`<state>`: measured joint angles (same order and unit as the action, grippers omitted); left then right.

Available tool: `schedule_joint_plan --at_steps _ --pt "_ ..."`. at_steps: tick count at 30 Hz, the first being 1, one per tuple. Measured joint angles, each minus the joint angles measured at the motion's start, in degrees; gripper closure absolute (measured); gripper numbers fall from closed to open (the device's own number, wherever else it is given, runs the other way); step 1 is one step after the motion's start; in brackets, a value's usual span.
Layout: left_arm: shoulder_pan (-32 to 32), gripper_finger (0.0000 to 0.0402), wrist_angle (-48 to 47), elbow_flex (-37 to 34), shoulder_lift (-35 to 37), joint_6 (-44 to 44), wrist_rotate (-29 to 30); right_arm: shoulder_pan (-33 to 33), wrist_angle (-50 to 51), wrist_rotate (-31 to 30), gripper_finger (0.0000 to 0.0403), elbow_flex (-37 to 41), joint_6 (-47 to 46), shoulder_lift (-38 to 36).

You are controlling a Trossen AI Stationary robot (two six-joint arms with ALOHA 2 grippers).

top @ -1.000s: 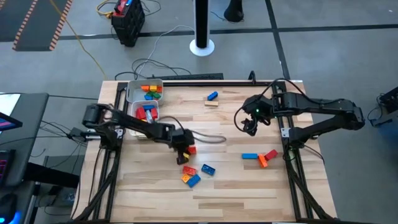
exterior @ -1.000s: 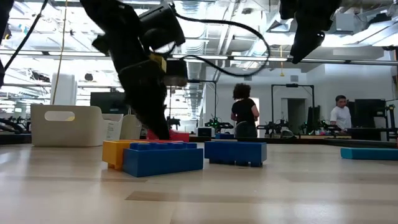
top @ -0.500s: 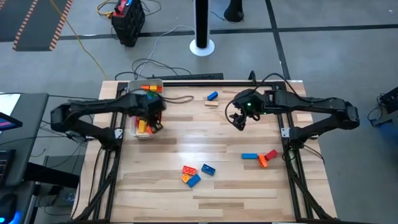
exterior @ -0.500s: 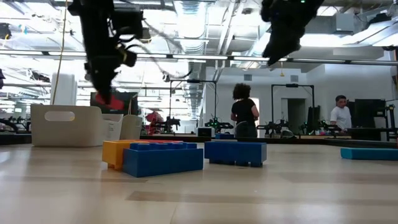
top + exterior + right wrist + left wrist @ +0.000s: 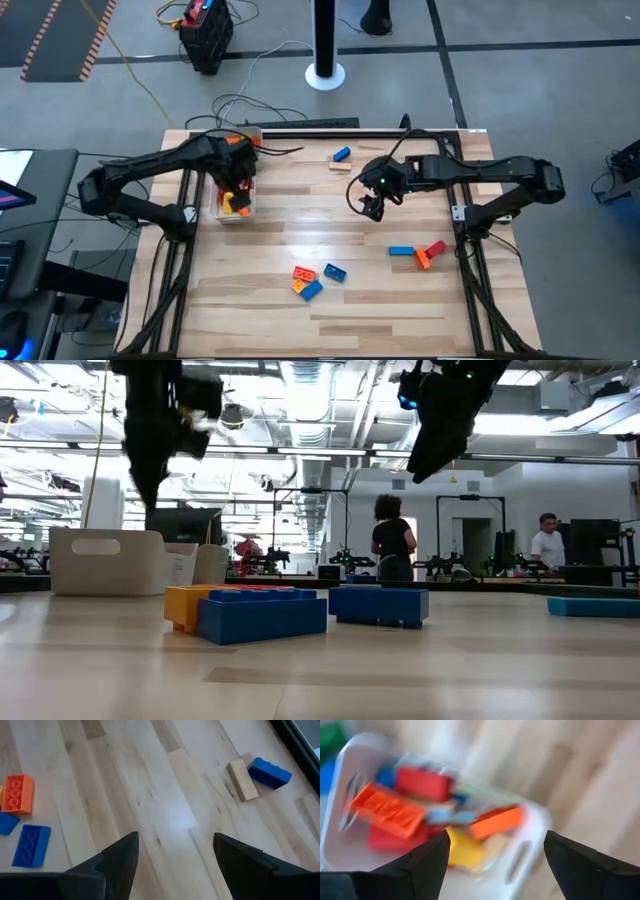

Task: Sort blocks by size
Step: Put the large orange game piece into the white bin

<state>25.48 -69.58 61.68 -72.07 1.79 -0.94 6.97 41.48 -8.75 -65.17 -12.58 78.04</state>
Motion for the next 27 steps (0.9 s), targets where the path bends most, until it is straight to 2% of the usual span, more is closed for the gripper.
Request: schedule_joint_plan --at_steps 3,8,10,12,15,20,27 --pt "-6.9 0.0092 2.3 1.5 0.8 -0.5 -2.3 1.1 -0.2 0.0 0.0119 0.0 0.0 -0.1" --pt "-24.1 0.0101 12.2 0.7 0.5 -0.7 -3.5 2.6 -0.4 0.0 0.0119 0.0 -0.5 -0.5" --pt "-30.2 0.0102 17.5 -0.3 -0.3 -0.1 -1.2 2.7 0.0 -0.1 0.0119 0.0 -0.5 -0.7" --pt "-34.6 0.0102 21.7 -0.8 -1.5 2.0 3.6 2.4 0.0 -0.1 0.0119 0.0 -0.4 -0.7" --pt "-37.2 0.0102 25.5 -0.8 -4.2 5.3 6.5 2.4 0.0 0.0 0.0119 0.0 0.4 -0.8" --pt "-38.6 0.0102 31.4 -0.9 -11.9 7.2 4.3 2.5 -0.9 0.0 0.0119 0.0 0.9 -0.9" --pt "-39.1 0.0102 44.4 -0.9 -21.1 8.1 2.1 0.5 -0.4 1.4 0.0119 0.0 -1.6 -0.9"
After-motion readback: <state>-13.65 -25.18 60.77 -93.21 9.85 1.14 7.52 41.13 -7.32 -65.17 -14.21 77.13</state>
